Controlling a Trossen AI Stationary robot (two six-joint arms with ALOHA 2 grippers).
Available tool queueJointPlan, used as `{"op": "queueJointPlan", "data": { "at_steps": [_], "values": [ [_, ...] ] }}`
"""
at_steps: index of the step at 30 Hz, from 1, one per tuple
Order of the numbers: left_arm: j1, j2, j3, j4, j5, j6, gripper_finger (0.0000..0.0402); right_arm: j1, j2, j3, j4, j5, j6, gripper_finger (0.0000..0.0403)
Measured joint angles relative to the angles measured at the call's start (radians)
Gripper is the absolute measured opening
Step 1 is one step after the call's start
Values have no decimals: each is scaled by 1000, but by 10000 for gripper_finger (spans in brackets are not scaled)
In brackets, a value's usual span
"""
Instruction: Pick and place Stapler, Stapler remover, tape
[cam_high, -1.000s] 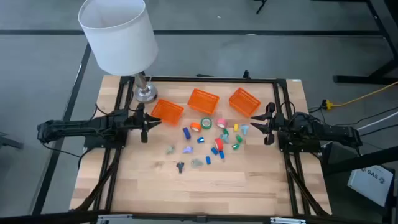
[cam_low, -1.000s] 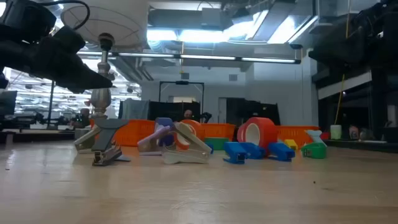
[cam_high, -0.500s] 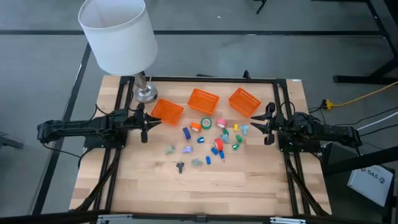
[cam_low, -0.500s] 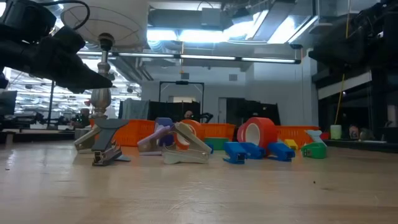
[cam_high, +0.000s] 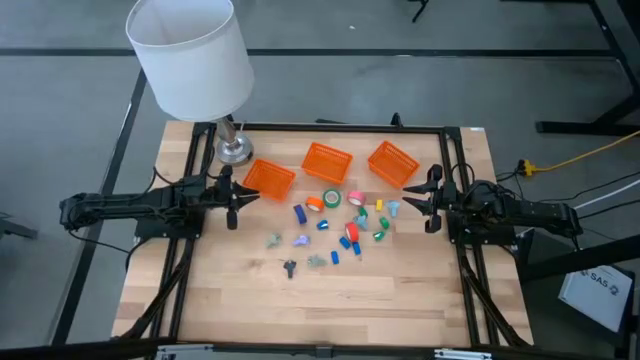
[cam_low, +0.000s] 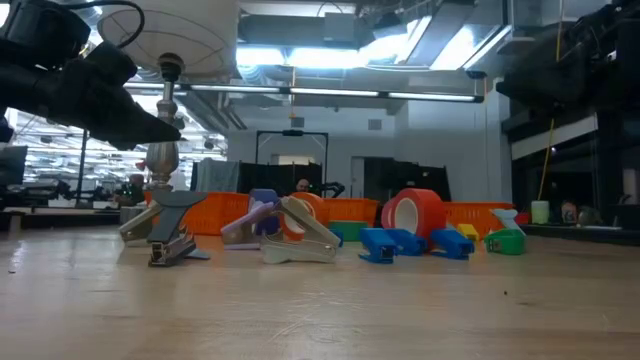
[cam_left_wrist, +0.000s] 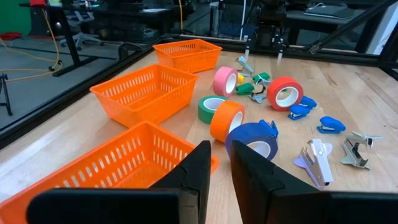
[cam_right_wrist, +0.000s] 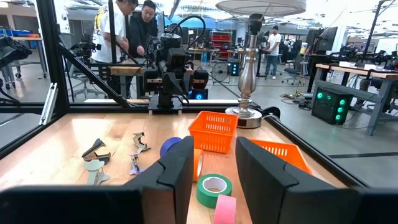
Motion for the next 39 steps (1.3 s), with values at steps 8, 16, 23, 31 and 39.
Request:
{"op": "queueJointPlan", "data": {
  "at_steps": [8,16,23,31,39],
  "values": [
    [0,0,0,0,0,0,59,0,0,0,0,0,0,124],
    [0,0,0,0,0,0,59,0,0,0,0,0,0,124],
    [0,0,0,0,0,0,59,0,0,0,0,0,0,124],
    [0,0,0,0,0,0,59,0,0,0,-22,0,0,124],
    [0,0,0,0,0,0,59,0,0,0,-35,-51,-67,124]
  ]
}}
